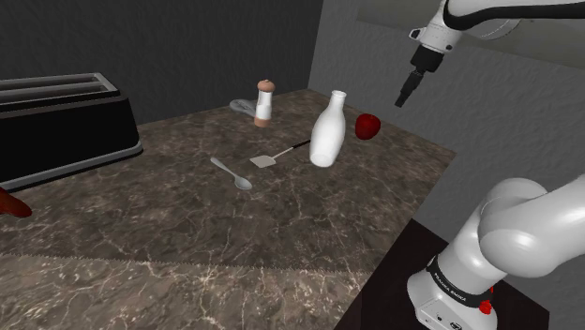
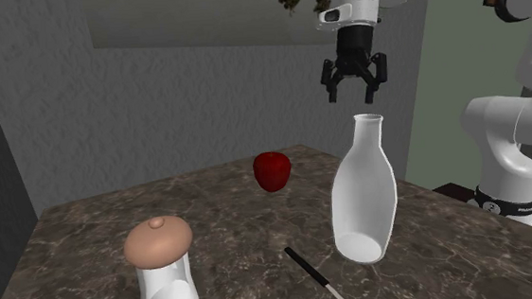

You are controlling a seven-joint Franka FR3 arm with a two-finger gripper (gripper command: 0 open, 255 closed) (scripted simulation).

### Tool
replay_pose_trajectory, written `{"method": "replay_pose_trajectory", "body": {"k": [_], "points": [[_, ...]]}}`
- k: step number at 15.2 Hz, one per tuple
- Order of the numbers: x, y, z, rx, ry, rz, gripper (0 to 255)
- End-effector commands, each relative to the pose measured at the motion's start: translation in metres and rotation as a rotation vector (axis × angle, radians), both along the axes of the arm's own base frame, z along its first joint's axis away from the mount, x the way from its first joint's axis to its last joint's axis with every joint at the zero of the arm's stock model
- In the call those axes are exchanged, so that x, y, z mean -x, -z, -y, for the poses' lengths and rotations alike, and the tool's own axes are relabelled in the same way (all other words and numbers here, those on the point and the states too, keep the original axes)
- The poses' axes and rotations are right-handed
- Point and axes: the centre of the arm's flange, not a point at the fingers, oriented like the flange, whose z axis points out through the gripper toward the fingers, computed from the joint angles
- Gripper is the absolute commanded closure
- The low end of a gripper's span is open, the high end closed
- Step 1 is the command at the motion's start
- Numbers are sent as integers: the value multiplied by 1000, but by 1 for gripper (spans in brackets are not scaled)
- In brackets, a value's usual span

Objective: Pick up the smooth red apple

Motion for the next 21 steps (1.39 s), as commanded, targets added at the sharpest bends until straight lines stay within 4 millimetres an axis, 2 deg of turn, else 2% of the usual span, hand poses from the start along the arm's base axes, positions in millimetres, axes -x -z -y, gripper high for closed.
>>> {"method": "replay_pose_trajectory", "body": {"k": [1,8,15,16,21], "points": [[-13,8,22,5,-57,2,0],[-69,44,90,12,-243,4,0],[-137,79,147,19,-429,6,0],[-143,82,151,20,-444,7,0],[-143,109,151,20,-444,7,0]]}}
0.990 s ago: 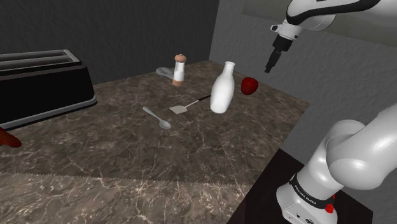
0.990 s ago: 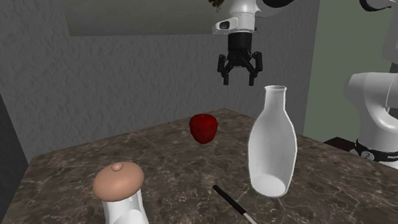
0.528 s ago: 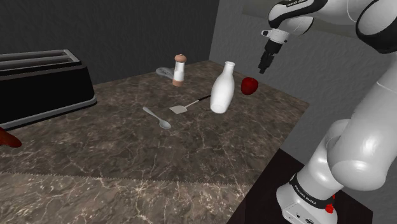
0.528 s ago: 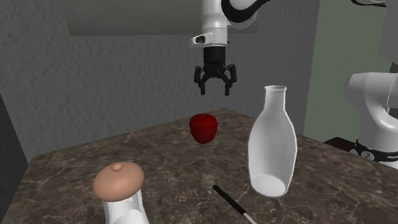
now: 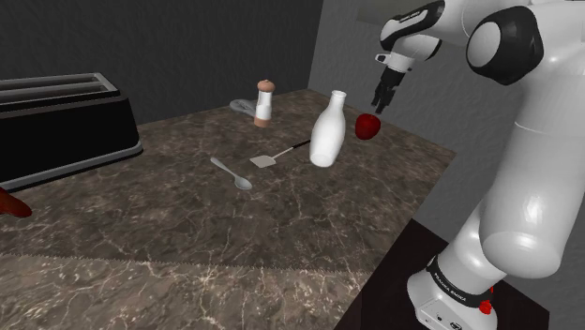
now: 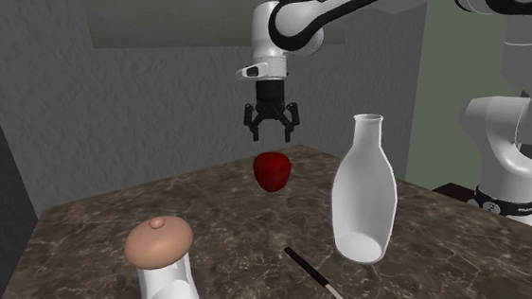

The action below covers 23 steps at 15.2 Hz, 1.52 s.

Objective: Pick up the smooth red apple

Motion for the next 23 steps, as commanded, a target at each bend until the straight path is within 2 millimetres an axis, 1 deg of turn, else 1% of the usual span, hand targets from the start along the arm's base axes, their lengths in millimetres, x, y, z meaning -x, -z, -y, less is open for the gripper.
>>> {"method": "replay_pose_trajectory", "body": {"k": [1,3,4,5,14,23], "points": [[0,10,0,0,-1,1,0],[0,19,0,0,-1,1,0],[0,19,0,0,-1,1,0],[0,19,0,0,-1,1,255],[0,19,0,0,-1,1,255],[0,-29,0,0,-1,1,255]]}}
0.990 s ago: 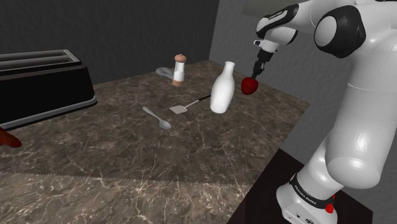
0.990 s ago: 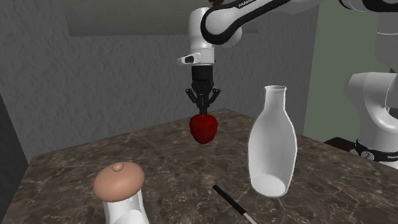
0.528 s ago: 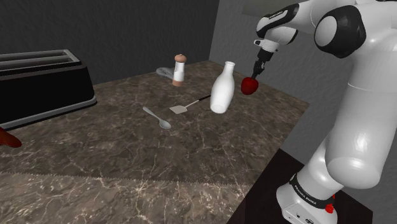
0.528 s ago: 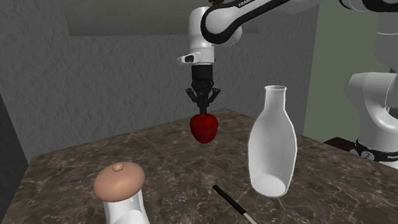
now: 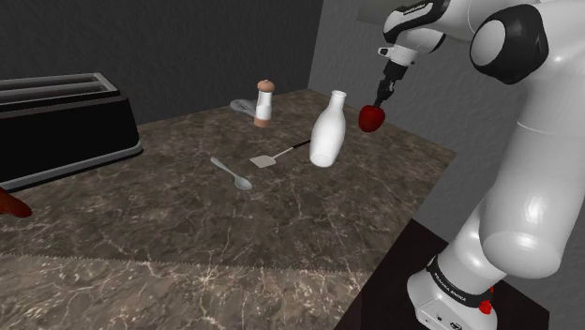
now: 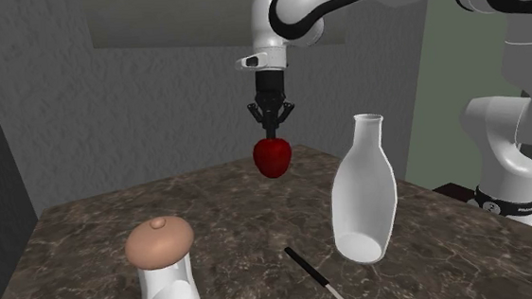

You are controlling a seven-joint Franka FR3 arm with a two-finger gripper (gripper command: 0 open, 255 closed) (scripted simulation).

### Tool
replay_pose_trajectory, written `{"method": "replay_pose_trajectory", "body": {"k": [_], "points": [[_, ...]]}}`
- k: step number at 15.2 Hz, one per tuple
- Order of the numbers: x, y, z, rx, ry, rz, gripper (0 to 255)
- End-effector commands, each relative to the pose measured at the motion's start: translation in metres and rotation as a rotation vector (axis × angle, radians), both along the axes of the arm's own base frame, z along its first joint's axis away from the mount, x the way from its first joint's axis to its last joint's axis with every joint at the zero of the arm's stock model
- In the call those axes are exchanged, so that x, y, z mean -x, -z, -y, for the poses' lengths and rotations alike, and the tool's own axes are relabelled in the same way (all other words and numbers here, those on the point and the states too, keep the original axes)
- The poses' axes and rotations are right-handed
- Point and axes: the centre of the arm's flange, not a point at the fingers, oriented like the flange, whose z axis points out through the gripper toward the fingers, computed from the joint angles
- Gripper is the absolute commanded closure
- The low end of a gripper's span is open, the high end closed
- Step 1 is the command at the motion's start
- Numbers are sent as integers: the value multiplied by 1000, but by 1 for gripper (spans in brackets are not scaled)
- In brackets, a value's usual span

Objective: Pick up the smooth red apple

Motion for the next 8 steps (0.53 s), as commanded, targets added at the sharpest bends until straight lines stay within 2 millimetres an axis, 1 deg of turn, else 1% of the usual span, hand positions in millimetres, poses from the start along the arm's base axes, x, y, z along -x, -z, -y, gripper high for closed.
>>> {"method": "replay_pose_trajectory", "body": {"k": [1,6,8], "points": [[0,-11,0,0,0,0,255],[0,-37,0,0,0,0,255],[0,-38,0,0,0,0,255]]}}
